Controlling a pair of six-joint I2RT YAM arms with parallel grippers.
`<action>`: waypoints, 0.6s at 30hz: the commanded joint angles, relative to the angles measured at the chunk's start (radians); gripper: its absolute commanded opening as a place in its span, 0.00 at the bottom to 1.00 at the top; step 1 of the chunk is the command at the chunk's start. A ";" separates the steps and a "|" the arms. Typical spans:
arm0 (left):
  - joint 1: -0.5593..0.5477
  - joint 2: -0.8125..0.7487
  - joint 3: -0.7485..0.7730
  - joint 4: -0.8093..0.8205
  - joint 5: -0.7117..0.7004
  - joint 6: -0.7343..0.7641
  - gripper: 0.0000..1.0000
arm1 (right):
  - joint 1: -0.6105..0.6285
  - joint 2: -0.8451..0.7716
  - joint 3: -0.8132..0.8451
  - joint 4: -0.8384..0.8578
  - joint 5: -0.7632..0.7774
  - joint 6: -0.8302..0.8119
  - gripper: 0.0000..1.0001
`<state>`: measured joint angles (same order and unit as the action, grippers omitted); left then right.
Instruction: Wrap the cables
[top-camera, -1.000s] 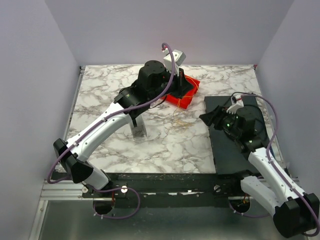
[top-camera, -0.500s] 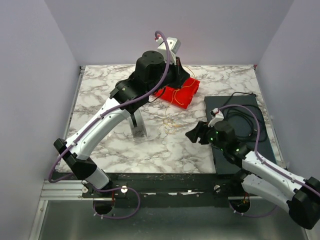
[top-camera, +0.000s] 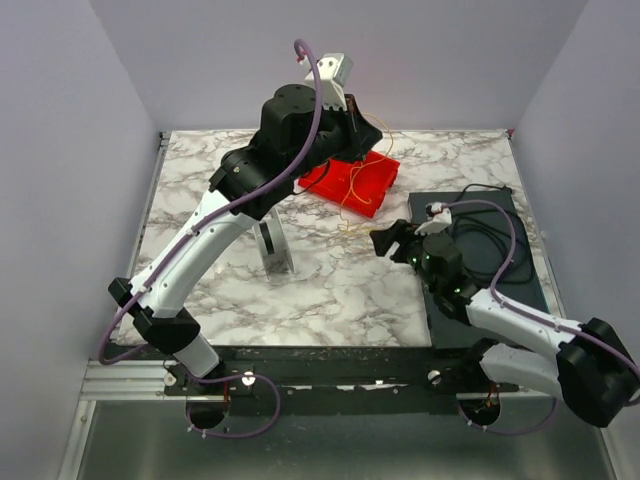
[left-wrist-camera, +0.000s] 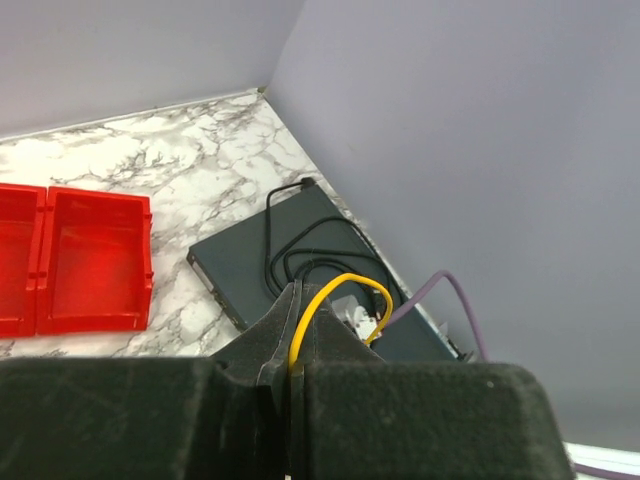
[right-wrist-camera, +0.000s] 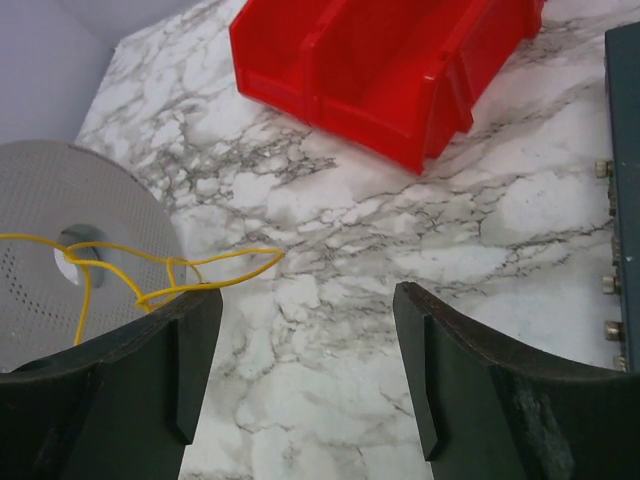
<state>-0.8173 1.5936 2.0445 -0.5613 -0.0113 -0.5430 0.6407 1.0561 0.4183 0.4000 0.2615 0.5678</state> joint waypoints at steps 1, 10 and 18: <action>0.002 0.026 0.090 -0.011 0.002 -0.057 0.00 | 0.005 0.094 0.048 0.225 0.073 0.042 0.78; 0.003 0.025 0.184 -0.020 -0.061 -0.091 0.00 | 0.006 0.233 0.180 0.355 -0.013 0.125 0.79; 0.004 0.012 0.207 -0.007 -0.116 -0.104 0.00 | 0.006 0.190 0.149 0.332 -0.083 0.157 0.79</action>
<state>-0.8173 1.6207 2.2375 -0.5716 -0.0738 -0.6300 0.6407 1.2732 0.5842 0.7071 0.2382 0.6960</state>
